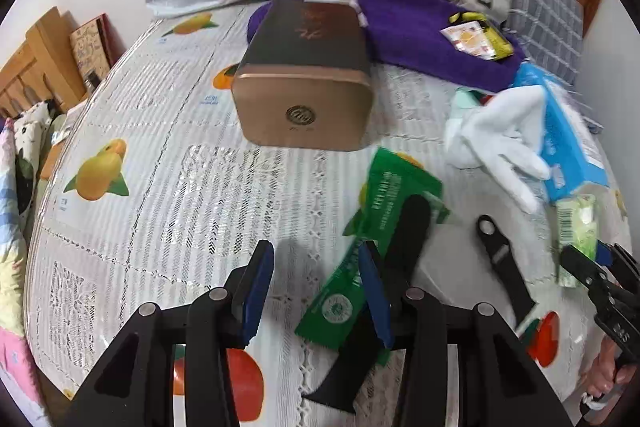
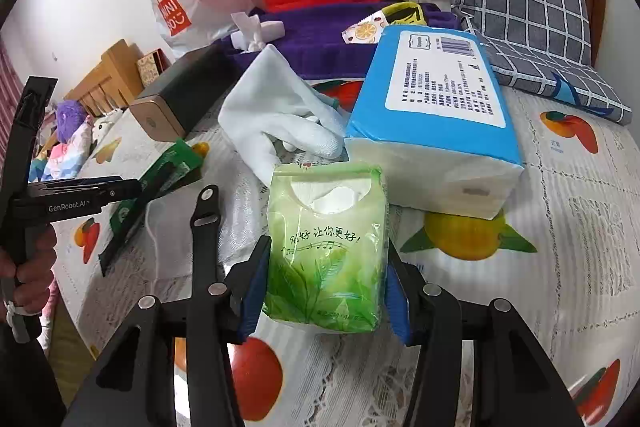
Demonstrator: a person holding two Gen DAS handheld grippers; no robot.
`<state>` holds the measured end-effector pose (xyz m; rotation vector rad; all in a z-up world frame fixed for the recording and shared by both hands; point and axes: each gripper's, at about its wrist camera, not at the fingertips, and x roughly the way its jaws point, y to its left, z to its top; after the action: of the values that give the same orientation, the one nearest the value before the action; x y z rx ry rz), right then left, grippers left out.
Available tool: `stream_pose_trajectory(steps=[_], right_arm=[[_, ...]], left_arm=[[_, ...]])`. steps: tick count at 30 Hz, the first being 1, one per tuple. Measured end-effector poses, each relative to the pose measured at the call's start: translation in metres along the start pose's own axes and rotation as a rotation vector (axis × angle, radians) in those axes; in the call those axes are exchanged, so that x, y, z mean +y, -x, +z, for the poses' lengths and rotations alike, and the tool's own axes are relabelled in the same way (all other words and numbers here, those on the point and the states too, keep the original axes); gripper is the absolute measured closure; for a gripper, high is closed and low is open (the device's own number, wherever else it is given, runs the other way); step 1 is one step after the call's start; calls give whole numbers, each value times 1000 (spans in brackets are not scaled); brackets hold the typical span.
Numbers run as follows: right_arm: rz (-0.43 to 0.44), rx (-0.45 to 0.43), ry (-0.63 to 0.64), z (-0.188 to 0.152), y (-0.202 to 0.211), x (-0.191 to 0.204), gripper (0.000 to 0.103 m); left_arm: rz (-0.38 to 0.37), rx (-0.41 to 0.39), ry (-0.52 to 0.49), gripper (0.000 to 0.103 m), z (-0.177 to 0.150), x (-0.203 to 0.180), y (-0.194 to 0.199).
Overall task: Organize soft objects
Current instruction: 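Grasp the black watch strap with the left tool while the right tool holds the green pack, then lift the black strap and green tissue pack up with both tools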
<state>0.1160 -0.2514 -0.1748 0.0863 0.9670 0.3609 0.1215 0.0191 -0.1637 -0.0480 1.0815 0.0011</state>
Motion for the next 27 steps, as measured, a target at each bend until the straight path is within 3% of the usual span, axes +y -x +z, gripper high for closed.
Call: stream_pose_trajectory(steps=[5,12,27], right_arm=[[-5,3,-31,-7,3,-6,52],[-24,-12,-62,-17,16,-18,52],[-29,-7,-73,-24,18,-25,52]], left_arm=[[-29,-26,-70,61,-7,-15,11],[-66,-2,-100,79,-17,-28,9],[-43,-33,-126,75,-25,-32,-4]])
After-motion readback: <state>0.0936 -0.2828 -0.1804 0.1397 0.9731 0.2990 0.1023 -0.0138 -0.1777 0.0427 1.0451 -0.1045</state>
